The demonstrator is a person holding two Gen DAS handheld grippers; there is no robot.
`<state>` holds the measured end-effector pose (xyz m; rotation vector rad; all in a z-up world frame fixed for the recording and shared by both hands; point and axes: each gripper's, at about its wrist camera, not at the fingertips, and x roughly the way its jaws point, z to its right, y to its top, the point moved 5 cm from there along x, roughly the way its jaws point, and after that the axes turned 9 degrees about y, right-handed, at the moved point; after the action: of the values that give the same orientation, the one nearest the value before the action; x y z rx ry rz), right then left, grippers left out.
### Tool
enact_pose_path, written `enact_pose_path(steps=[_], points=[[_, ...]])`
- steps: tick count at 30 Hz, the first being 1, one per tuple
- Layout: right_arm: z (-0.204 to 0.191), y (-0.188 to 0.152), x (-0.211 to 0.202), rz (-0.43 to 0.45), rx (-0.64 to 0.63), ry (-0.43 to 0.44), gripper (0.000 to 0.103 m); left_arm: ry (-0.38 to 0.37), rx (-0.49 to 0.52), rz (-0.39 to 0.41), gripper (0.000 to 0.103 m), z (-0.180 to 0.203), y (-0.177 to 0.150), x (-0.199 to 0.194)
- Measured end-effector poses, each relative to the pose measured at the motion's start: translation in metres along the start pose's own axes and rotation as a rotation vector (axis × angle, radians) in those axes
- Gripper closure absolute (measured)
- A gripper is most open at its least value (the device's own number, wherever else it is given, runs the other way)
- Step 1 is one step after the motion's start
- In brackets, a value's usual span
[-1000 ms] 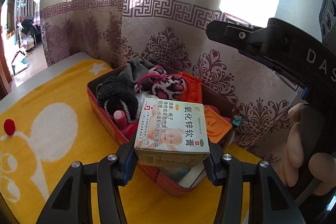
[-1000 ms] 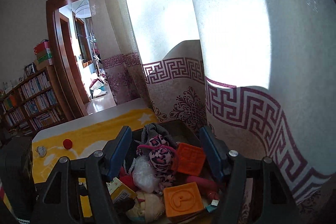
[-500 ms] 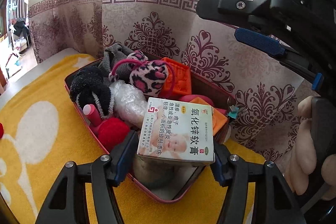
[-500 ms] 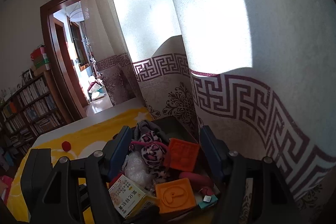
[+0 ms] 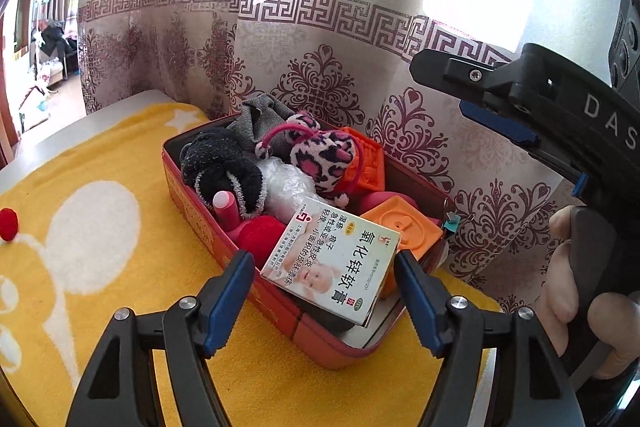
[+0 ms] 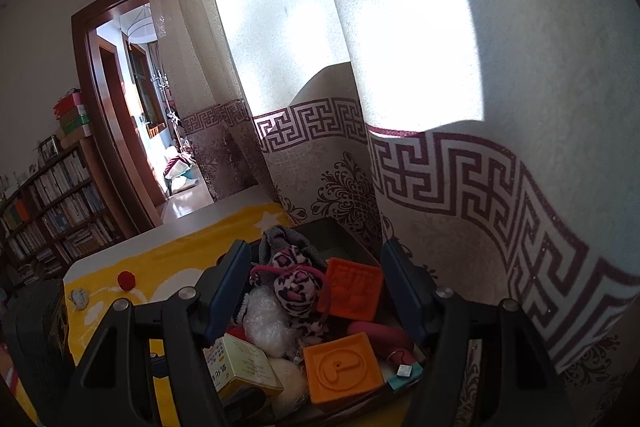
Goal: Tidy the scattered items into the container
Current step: 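Carry the medicine box into the tin box and open the left gripper, then withdraw the left gripper from the tin box toward the small grey sock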
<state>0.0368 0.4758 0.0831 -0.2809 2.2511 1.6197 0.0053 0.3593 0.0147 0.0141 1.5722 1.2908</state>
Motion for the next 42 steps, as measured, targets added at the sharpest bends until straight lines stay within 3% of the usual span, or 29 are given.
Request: enact_pose_path(steps=[12, 21, 27, 34, 42], points=[[0.01, -0.005, -0.001, -0.001, 0.028, -0.006, 0.031, -0.026, 0.016, 0.034, 0.029, 0.008, 0.002, -0.016], [0.008, -0.011, 0.002, -0.017, 0.032, 0.006, 0.031, -0.04, -0.104, 0.029, 0.029, -0.026, -0.009, -0.036], [0.0, -0.014, 0.003, -0.022, 0.023, 0.019, 0.031, 0.004, -0.117, 0.01, 0.029, -0.036, -0.012, -0.028], [-0.002, -0.015, 0.001, -0.019, 0.02, 0.015, 0.031, -0.016, -0.046, -0.001, 0.029, -0.015, -0.009, -0.014], [-0.005, -0.018, 0.002, -0.031, 0.015, 0.017, 0.031, -0.045, -0.049, -0.027, 0.029, -0.013, -0.02, -0.014]])
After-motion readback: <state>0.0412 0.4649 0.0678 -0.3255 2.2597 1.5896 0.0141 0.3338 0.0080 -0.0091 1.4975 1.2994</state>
